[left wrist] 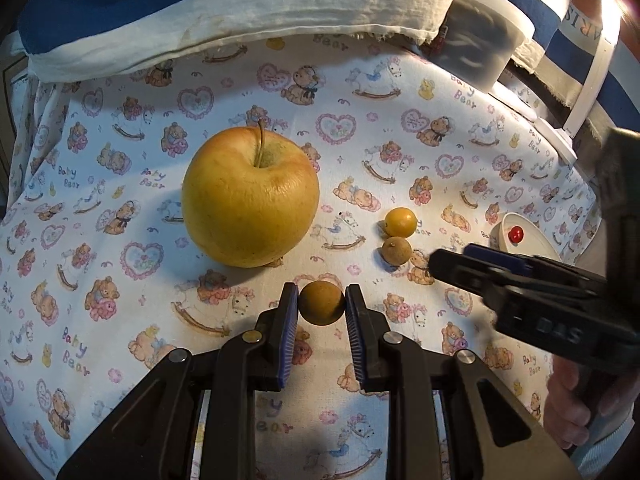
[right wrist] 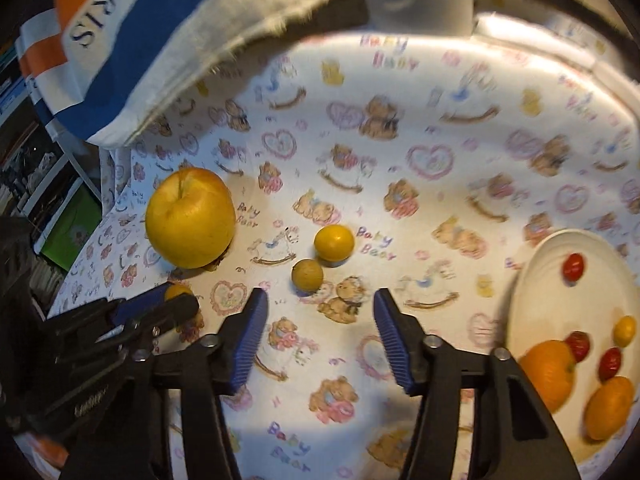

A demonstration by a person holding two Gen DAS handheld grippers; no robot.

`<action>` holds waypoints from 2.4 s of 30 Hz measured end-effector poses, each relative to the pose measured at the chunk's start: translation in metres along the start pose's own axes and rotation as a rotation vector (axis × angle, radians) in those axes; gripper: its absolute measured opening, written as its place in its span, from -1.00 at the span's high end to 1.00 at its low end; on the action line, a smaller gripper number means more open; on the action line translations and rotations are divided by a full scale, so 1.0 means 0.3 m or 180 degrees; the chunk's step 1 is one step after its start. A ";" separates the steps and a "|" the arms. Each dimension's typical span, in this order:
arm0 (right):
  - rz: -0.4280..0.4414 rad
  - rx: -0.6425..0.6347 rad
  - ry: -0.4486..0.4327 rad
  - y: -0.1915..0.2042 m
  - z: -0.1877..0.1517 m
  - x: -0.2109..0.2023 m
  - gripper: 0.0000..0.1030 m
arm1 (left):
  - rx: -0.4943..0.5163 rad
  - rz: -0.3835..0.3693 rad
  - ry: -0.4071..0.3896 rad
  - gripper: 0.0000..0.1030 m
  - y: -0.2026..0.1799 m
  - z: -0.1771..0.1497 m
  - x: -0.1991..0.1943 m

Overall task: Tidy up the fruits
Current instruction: 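Lift the brown fruit with the left tool while the right tool grasps another brown fruit, then carry both small brown fruits toward the plate with both tools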

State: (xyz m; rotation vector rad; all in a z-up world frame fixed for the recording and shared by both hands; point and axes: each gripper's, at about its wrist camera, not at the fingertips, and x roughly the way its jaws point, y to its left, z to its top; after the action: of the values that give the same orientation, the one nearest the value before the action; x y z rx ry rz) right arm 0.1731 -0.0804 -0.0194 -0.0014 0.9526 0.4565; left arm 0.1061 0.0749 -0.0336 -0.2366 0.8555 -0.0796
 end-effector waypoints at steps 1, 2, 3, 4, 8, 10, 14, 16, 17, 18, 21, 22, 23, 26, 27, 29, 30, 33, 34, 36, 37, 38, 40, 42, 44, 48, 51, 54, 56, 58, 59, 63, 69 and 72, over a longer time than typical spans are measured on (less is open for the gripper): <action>0.0004 0.0006 0.0022 0.002 0.004 0.014 -0.01 | 0.0013 0.0026 -0.0013 0.56 -0.001 0.000 -0.001; -0.0009 0.0004 0.0044 0.006 0.010 0.031 0.04 | 0.0020 0.0051 -0.0020 0.56 0.000 0.001 -0.003; -0.0014 -0.0004 0.0056 0.008 0.013 0.041 0.07 | 0.0018 0.0077 -0.0020 0.56 0.001 0.002 -0.003; -0.0014 -0.0016 0.0068 0.011 0.015 0.053 0.11 | 0.0006 0.0090 -0.0019 0.56 0.005 0.003 -0.002; -0.0010 -0.0008 0.0097 0.021 0.024 0.099 0.14 | -0.0037 0.0120 -0.0036 0.56 0.021 0.009 -0.002; -0.0018 -0.0001 0.0114 0.026 0.031 0.118 0.15 | -0.0044 0.0113 -0.0052 0.56 0.024 0.011 -0.006; -0.0058 -0.0031 0.0130 0.037 0.038 0.145 0.29 | -0.0051 0.0115 -0.0060 0.56 0.024 0.012 -0.010; -0.0061 -0.0038 0.0124 0.040 0.040 0.150 0.29 | -0.0065 0.0116 -0.0062 0.56 0.025 0.011 -0.011; -0.0080 -0.0038 0.0111 0.041 0.039 0.151 0.33 | -0.0074 0.0114 -0.0061 0.56 0.026 0.010 -0.011; -0.0083 -0.0038 0.0102 0.041 0.037 0.152 0.37 | -0.0080 0.0110 -0.0061 0.56 0.027 0.011 -0.011; -0.0074 -0.0053 0.0085 0.041 0.028 0.146 0.54 | -0.0077 0.0091 -0.0080 0.56 0.027 0.009 -0.015; -0.0074 -0.0061 0.0068 0.041 0.024 0.140 0.54 | -0.0070 0.0082 -0.0090 0.56 0.026 0.009 -0.018; -0.0075 -0.0075 0.0048 0.042 0.019 0.132 0.54 | -0.0066 0.0079 -0.0100 0.56 0.023 0.007 -0.021; -0.0102 -0.0132 -0.0008 0.038 -0.006 0.088 0.54 | -0.0050 0.0050 -0.0128 0.56 0.018 0.007 -0.032; -0.0095 -0.0147 -0.0032 0.037 -0.015 0.071 0.54 | -0.0046 0.0040 -0.0133 0.56 0.016 0.006 -0.036; -0.0067 -0.0175 -0.0085 0.035 -0.037 0.035 0.54 | -0.0025 0.0023 -0.0145 0.56 0.005 0.001 -0.044; -0.0068 -0.0200 -0.0102 0.033 -0.050 0.018 0.54 | 0.0009 0.0017 -0.0160 0.56 -0.005 -0.001 -0.050; -0.0075 -0.0247 -0.0128 0.021 -0.091 -0.029 0.54 | 0.0102 0.0065 -0.0222 0.56 -0.029 -0.007 -0.064; -0.0053 -0.0250 -0.0124 0.016 -0.105 -0.043 0.54 | 0.0112 0.0061 -0.0221 0.56 -0.033 -0.007 -0.063; -0.0028 -0.0257 -0.0098 0.003 -0.134 -0.070 0.54 | 0.0102 0.0015 -0.0199 0.56 -0.036 -0.010 -0.061; -0.0025 -0.0263 -0.0083 -0.004 -0.150 -0.082 0.54 | 0.0100 0.0004 -0.0194 0.56 -0.039 -0.011 -0.058; -0.0033 -0.0272 -0.0072 -0.009 -0.165 -0.092 0.54 | 0.0111 0.0009 -0.0196 0.56 -0.042 -0.012 -0.058; -0.0057 -0.0281 -0.0049 -0.017 -0.186 -0.097 0.54 | 0.0143 0.0028 -0.0210 0.56 -0.052 -0.016 -0.058; -0.0103 -0.0266 -0.0034 -0.032 -0.207 -0.106 0.54 | 0.0169 0.0022 -0.0229 0.56 -0.060 -0.020 -0.058; -0.0126 -0.0217 -0.0088 -0.050 -0.222 -0.123 0.54 | 0.0192 -0.0007 -0.0275 0.56 -0.071 -0.026 -0.062; -0.0215 -0.0190 -0.0295 -0.074 -0.244 -0.174 0.54 | 0.0342 -0.0088 -0.0454 0.56 -0.113 -0.041 -0.088; -0.0288 -0.0242 -0.0439 -0.078 -0.254 -0.210 0.54 | 0.0403 -0.0100 -0.0715 0.56 -0.130 -0.049 -0.125; -0.0339 -0.0293 -0.0591 -0.084 -0.270 -0.251 0.54 | 0.0408 -0.0132 -0.1000 0.56 -0.131 -0.053 -0.171; -0.0475 -0.0339 -0.0753 -0.086 -0.285 -0.287 0.54 | 0.0389 -0.0170 -0.1147 0.56 -0.128 -0.052 -0.193; -0.0610 -0.0381 -0.0877 -0.082 -0.295 -0.312 0.54 | 0.0370 -0.0208 -0.1243 0.56 -0.125 -0.052 -0.206; -0.0673 -0.0392 -0.0962 -0.085 -0.304 -0.330 0.54 | 0.0360 -0.0224 -0.1265 0.56 -0.126 -0.053 -0.208; -0.0804 -0.0378 -0.1218 -0.109 -0.325 -0.389 0.54 | 0.0383 -0.0205 -0.1251 0.56 -0.131 -0.060 -0.187; -0.0884 -0.0305 -0.1571 -0.175 -0.349 -0.496 0.54 | 0.0553 -0.0193 -0.1397 0.56 -0.173 -0.094 -0.211; -0.0948 -0.0199 -0.1727 -0.218 -0.360 -0.538 0.54 | 0.0654 -0.0103 -0.1472 0.56 -0.199 -0.109 -0.222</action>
State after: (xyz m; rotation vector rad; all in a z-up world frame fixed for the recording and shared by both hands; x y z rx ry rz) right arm 0.0334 -0.2216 0.0312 -0.0720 0.3937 0.1914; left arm 0.0393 0.0223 0.0091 -0.0695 0.3792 -0.1361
